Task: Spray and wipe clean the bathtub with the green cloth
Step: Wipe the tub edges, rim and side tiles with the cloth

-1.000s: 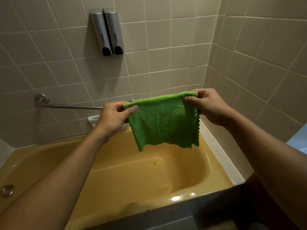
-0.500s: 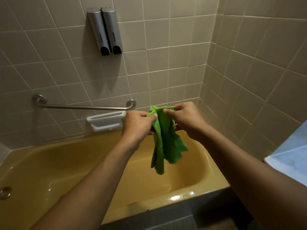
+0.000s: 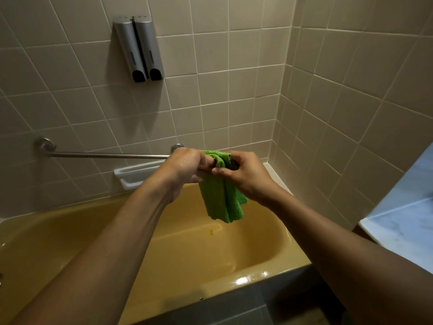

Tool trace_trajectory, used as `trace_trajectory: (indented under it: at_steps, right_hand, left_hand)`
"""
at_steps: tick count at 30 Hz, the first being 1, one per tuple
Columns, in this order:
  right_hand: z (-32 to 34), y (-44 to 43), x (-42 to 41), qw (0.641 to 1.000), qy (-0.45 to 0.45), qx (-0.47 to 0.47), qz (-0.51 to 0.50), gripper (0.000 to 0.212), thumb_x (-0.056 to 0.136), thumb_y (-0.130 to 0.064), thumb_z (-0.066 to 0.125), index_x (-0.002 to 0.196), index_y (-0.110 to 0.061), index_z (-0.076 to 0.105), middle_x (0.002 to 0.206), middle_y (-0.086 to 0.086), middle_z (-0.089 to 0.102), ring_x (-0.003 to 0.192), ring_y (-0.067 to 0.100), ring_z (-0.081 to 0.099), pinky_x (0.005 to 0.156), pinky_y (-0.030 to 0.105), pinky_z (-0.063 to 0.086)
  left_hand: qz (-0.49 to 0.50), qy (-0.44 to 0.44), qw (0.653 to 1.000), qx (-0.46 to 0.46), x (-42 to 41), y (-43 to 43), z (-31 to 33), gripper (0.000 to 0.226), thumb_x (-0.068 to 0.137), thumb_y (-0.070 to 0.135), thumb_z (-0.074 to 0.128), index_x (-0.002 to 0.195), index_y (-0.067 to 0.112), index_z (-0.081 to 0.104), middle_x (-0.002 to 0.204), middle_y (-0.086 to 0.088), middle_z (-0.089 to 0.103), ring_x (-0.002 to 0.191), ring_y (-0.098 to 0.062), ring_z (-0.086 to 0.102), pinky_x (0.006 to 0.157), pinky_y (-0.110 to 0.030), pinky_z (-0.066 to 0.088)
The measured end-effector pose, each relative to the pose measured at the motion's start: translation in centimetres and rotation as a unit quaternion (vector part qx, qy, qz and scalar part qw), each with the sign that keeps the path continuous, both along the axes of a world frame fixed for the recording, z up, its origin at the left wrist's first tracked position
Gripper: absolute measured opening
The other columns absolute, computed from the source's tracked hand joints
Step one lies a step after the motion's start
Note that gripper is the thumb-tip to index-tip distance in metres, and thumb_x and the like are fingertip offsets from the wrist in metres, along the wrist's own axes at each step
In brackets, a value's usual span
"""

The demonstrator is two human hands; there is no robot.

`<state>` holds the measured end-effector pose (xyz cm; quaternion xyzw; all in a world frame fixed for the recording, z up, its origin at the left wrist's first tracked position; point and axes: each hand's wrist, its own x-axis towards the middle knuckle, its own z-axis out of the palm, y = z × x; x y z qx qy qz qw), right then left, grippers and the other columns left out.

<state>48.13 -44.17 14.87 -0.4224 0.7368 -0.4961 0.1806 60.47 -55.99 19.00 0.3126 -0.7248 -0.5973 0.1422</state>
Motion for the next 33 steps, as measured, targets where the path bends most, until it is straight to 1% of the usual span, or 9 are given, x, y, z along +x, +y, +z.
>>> trace_trajectory:
  at_steps: [5, 7, 11, 14, 20, 23, 27, 29, 33]
  right_hand:
    - [1.0, 0.8, -0.9, 0.995, -0.077, -0.055, -0.025, 0.015, 0.101, -0.017, 0.061, 0.112, -0.018, 0.072, 0.102, 0.000, 0.074, 0.099, 0.014, 0.068, 0.080, 0.030, 0.059]
    - [1.6, 1.3, -1.7, 0.987, -0.137, -0.082, -0.011, 0.013, 0.101, -0.011, 0.060, 0.108, -0.010, 0.071, 0.099, 0.007, 0.072, 0.095, 0.019, 0.068, 0.084, 0.036, 0.056]
    - [2.7, 2.5, -3.3, 0.960, -0.248, -0.130, 0.027, 0.023, 0.100, -0.004, 0.058, 0.117, 0.011, 0.063, 0.097, 0.017, 0.065, 0.089, 0.025, 0.064, 0.079, 0.036, 0.055]
    - [3.6, 3.5, -4.2, 0.940, -0.292, -0.170, 0.045, 0.019, 0.100, -0.006, 0.059, 0.114, 0.005, 0.065, 0.098, 0.015, 0.067, 0.085, 0.022, 0.067, 0.074, 0.033, 0.058]
    - [1.3, 5.3, -5.7, 0.919, -0.347, -0.184, -0.030, 0.020, 0.107, -0.031, 0.050, 0.118, -0.021, 0.063, 0.121, 0.015, 0.070, 0.106, 0.034, 0.068, 0.091, 0.061, 0.053]
    - [-1.2, 6.5, -5.9, 0.921, -0.355, -0.118, -0.110, 0.024, 0.110, -0.039, 0.039, 0.118, -0.026, 0.057, 0.119, 0.016, 0.071, 0.096, 0.033, 0.068, 0.077, 0.050, 0.056]
    - [-3.2, 9.2, -6.5, 0.918, -0.364, -0.098, -0.126, 0.021, 0.104, -0.025, 0.057, 0.124, -0.019, 0.056, 0.116, 0.014, 0.071, 0.093, 0.025, 0.069, 0.071, 0.043, 0.057]
    - [-3.8, 10.5, -7.1, 0.926, -0.352, -0.081, -0.113, 0.035, 0.094, -0.011, 0.069, 0.126, -0.018, 0.055, 0.112, 0.006, 0.071, 0.097, 0.024, 0.071, 0.069, 0.041, 0.059]
    - [-3.9, 12.2, -7.1, 0.924, -0.350, -0.090, -0.127, 0.040, 0.093, 0.002, 0.066, 0.127, -0.014, 0.055, 0.113, 0.010, 0.072, 0.095, 0.029, 0.073, 0.071, 0.046, 0.062]
  left_hand:
    - [-0.024, 0.012, 0.995, -0.097, 0.7, -0.5, -0.4, 0.036, 0.104, -0.001, 0.046, 0.112, 0.022, 0.073, 0.119, -0.002, 0.061, 0.117, -0.019, 0.056, 0.097, -0.039, 0.051]
    - [-0.008, 0.041, 0.992, -0.116, 1.0, -0.8, -2.1, 0.033, 0.100, 0.008, 0.063, 0.126, 0.028, 0.062, 0.128, -0.001, 0.056, 0.124, -0.020, 0.053, 0.099, -0.040, 0.049]
    - [-0.075, 0.082, 0.994, -0.015, 1.2, -0.9, -5.2, 0.088, 0.071, 0.033, 0.093, 0.147, 0.028, 0.048, 0.140, 0.001, 0.063, 0.130, -0.017, 0.059, 0.105, -0.040, 0.051]
    - [-0.121, 0.089, 0.988, 0.036, 0.7, 0.6, -6.2, 0.064, 0.077, 0.022, 0.088, 0.135, 0.014, 0.062, 0.126, -0.004, 0.073, 0.121, -0.023, 0.068, 0.098, -0.039, 0.058]
    - [-0.080, 0.140, 0.980, 0.113, -2.0, 4.0, -6.9, 0.042, 0.090, 0.015, 0.072, 0.130, 0.012, 0.061, 0.122, -0.008, 0.075, 0.108, -0.028, 0.074, 0.083, -0.038, 0.063]
    - [-0.065, 0.105, 0.990, 0.073, -3.0, 5.1, -8.0, 0.038, 0.092, 0.014, 0.074, 0.128, 0.017, 0.062, 0.118, -0.004, 0.076, 0.103, -0.025, 0.076, 0.077, -0.040, 0.063]
    - [-0.098, 0.062, 0.987, 0.114, -3.9, 6.7, -9.7, 0.046, 0.090, 0.008, 0.075, 0.132, 0.017, 0.058, 0.121, -0.006, 0.075, 0.104, -0.028, 0.075, 0.079, -0.043, 0.063]
    - [-0.132, 0.045, 0.980, 0.144, -4.1, 7.4, -10.4, 0.050, 0.089, 0.002, 0.074, 0.133, 0.016, 0.055, 0.124, -0.008, 0.074, 0.109, -0.030, 0.074, 0.084, -0.045, 0.063]
    - [-0.161, 0.042, 0.971, 0.172, -4.1, 8.4, -11.4, 0.047, 0.091, -0.002, 0.070, 0.132, 0.015, 0.054, 0.126, -0.007, 0.073, 0.111, -0.027, 0.073, 0.081, -0.039, 0.063]
